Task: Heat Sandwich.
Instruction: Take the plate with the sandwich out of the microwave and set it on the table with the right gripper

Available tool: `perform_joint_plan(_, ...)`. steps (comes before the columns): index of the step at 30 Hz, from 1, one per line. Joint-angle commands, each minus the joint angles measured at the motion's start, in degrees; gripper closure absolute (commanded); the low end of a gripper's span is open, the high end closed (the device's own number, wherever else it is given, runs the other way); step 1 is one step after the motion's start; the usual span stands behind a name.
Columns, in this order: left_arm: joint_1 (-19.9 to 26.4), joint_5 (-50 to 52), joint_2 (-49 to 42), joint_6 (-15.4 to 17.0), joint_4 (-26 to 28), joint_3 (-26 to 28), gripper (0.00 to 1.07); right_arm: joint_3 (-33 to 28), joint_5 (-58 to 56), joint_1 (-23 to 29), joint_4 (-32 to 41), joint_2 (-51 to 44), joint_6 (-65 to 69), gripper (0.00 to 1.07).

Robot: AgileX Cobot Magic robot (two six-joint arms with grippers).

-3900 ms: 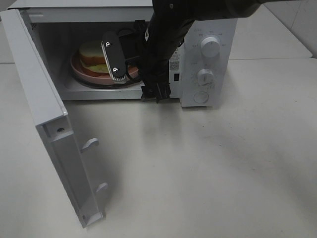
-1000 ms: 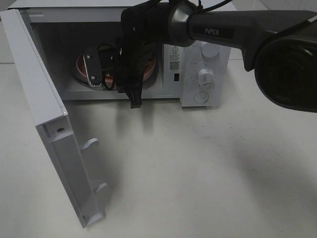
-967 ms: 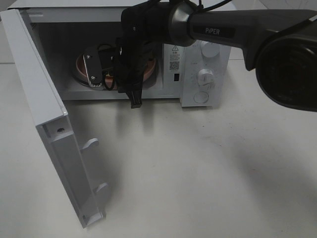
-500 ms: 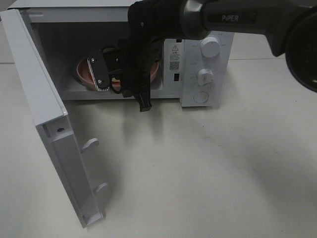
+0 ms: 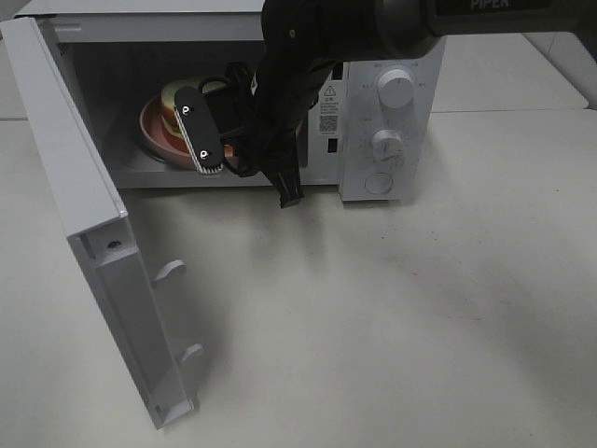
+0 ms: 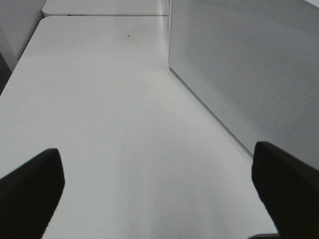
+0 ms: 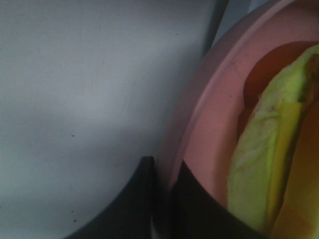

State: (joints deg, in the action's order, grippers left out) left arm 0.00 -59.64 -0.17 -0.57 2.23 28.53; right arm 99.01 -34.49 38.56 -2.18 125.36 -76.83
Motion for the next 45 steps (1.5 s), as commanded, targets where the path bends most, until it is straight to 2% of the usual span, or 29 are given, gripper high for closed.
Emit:
perform_joint_plan(1,0.0,0.3,-1.2,-0.2,0.3,-0.2,0.10,-3.5,4.2,0.2,0.1,-3.5,-1.5,1.07)
perform_joint_plan(23,0.0,0.3,-1.2,-0.2,0.3,-0.2,0.10,-22.1,13.0,0.9,2.9,-15.3,-6.5,1.07)
perform_joint_plan(45,0.0,0.3,-1.2,-0.2,0.3,-0.2,0.10,-35.8,14.6,2.9,3.0,-26.2,-6.5,1.07)
